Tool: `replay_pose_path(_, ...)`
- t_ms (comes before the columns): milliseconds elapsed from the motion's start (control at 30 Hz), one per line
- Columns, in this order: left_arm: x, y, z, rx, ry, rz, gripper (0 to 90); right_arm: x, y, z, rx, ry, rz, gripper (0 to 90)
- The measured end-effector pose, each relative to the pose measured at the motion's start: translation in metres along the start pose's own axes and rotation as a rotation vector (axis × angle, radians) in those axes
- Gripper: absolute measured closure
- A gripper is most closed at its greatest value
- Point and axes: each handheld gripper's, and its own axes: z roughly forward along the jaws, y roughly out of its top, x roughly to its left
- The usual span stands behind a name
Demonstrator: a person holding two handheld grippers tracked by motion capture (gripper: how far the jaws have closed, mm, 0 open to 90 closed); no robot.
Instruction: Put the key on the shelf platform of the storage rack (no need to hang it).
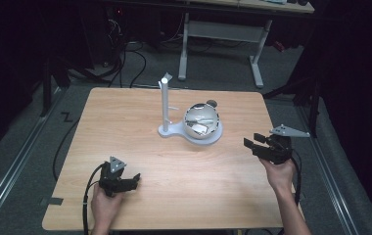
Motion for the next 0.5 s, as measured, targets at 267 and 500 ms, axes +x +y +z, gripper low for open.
replay_pose_path(267, 0.0, 0.0, 0.0, 0.0, 0.0, 0.001, 16.6, 0.003, -0.012, -0.009, 0.005, 0.014, -0.002, 47.1)
replay_pose_path(500, 0.0, 0.0, 0.0, 0.0, -0.001, 0.002, 16.6, 0.01, -0.021, -0.016, 0.002, 0.032, 0.002, 46.6)
